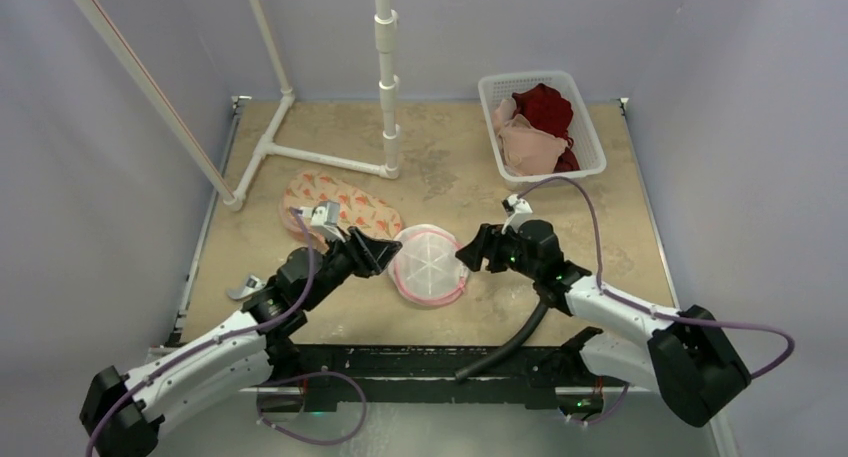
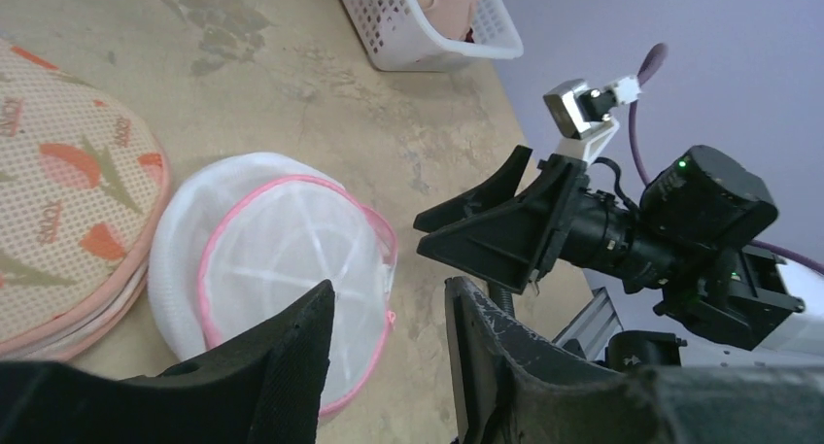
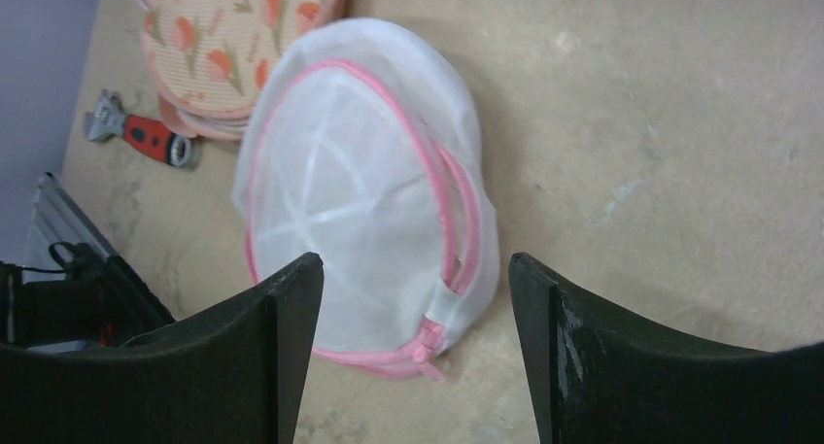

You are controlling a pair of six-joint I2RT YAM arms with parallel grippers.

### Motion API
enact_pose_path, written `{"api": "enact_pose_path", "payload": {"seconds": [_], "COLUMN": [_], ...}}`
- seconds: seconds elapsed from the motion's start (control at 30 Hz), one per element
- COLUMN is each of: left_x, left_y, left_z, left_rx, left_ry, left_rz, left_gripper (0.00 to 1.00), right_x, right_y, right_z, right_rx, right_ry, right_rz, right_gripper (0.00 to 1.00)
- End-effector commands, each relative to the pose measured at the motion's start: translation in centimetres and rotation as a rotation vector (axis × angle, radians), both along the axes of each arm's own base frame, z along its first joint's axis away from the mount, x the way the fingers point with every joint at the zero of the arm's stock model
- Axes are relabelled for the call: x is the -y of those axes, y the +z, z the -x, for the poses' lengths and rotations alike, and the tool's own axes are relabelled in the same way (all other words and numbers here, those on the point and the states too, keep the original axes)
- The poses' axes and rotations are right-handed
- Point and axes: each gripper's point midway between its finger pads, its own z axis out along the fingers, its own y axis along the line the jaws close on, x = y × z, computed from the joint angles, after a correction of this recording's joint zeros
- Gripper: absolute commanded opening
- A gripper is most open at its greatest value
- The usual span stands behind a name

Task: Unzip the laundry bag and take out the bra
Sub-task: Move the laundry bag to the center of the board.

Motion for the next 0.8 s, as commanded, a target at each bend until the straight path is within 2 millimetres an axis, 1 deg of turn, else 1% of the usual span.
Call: {"api": "enact_pose_path", "payload": {"seconds": [0.0, 0.1, 0.17, 0.3, 0.43, 0.6, 0.77], "left_x": [-2.4, -3.0, -3.5, -4.0, -3.8, -3.4, -3.3], "left_y": [-1.8, -1.5, -1.8, -1.9, -2.1, -1.8, -2.0], "left_z": [1.1, 1.9, 2.2, 2.5, 2.6, 2.4, 2.0], "left_rx": [-0.045, -0.029, -0.038, -0.041, -0.052, -0.052, -0.056], "left_ry": [0.045, 0.037, 0.044, 0.051, 0.043, 0.031, 0.046], "left_rz": [-0.076, -0.057, -0.07, -0.075, -0.075, -0.083, -0.088], "left_gripper": [0.45, 0.46, 0.47, 0.47, 0.47, 0.47, 0.47], "right_x": [0.0, -0.5, -0.7, -1.2, -1.2, -0.8, 0.4], "right_y": [-2.0, -2.3, -3.2, -4.6, -6.1, -6.6, -7.1], "right_z": [0.4, 0.2, 0.2, 0.3, 0.5, 0.2, -0.9], "right_rx": [-0.073, -0.079, -0.101, -0.129, -0.165, -0.165, -0.156], "right_ry": [-0.009, 0.004, 0.01, 0.038, 0.038, -0.002, -0.082], "right_rz": [-0.042, -0.065, -0.059, -0.063, -0.05, -0.044, -0.025], "right_gripper": [0.73, 0.72, 0.71, 0.67, 0.54, 0.42, 0.3]}}
